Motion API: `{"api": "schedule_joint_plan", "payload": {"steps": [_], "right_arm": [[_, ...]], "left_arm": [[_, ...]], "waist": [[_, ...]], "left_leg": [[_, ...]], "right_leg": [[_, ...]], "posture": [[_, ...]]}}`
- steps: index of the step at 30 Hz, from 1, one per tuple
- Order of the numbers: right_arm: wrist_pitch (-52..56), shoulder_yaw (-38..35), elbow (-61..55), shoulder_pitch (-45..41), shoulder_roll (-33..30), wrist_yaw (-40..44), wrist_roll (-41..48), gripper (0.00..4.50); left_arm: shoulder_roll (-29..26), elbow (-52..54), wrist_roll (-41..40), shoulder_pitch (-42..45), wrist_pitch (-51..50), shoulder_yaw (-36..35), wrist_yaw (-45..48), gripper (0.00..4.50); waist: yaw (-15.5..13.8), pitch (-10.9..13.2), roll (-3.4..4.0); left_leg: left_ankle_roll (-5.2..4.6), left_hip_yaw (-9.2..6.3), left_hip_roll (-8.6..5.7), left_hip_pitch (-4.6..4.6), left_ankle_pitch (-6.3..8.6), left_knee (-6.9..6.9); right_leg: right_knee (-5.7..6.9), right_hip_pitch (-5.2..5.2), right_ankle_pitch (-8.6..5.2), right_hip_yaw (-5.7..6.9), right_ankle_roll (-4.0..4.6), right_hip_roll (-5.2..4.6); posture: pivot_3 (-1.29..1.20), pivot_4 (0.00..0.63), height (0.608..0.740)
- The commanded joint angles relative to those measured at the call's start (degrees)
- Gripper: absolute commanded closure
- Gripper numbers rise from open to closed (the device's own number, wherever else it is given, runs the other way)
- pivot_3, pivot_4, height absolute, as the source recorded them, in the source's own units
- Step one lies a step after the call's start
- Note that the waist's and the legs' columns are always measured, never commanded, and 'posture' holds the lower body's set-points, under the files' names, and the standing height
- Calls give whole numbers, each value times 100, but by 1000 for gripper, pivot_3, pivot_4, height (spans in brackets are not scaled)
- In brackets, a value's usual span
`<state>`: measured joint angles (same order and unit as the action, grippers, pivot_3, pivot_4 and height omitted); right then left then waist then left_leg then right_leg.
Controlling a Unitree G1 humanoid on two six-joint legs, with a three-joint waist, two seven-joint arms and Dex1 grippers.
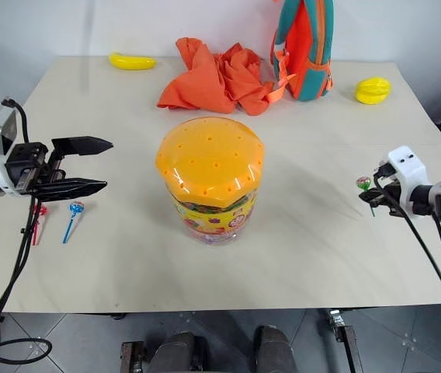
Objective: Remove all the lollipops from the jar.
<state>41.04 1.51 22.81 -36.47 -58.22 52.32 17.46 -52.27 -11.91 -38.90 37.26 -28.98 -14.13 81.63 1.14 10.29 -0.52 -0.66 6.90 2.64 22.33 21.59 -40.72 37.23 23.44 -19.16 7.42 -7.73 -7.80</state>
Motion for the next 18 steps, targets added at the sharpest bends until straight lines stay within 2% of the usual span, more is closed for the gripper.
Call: {"api": "schedule_joint_plan", "payload": {"steps": [1,3,13,14,18], "right_arm": [[-165,-280,-58,55,-20,80,-34,3940],[-214,-407,-162,150,16,100,28,3443],[-377,-1462,-1235,934,-175,588,560,176],[-513,-1670,-1461,1036,-143,723,719,12],[-959,-2295,-2640,1608,62,1517,1506,12]], "left_arm": [[-112,278,101,-113,-66,-78,-266,0],[-61,378,145,-202,38,-130,-397,0],[124,572,7,-407,179,-287,-646,0],[160,566,-17,-396,196,-315,-679,0],[245,519,-72,-402,186,-438,-831,0]], "waist": [[11,0,0],[16,0,0],[4,-1,1],[-1,-1,1],[-35,-1,1]], "left_leg": [[0,-1,0,0,0,-1],[0,-4,0,-1,0,-3],[0,-7,0,0,0,-6],[0,-7,0,0,0,-7],[0,-6,0,0,0,-12]], "right_leg": [[5,0,0,0,0,0],[13,0,0,0,0,-1],[16,0,0,0,0,-2],[16,0,0,-1,0,-2],[17,0,0,-1,0,-2]], "posture": [[0,150,740],[0,150,740],[0,150,740],[0,150,740],[0,150,740]]}}
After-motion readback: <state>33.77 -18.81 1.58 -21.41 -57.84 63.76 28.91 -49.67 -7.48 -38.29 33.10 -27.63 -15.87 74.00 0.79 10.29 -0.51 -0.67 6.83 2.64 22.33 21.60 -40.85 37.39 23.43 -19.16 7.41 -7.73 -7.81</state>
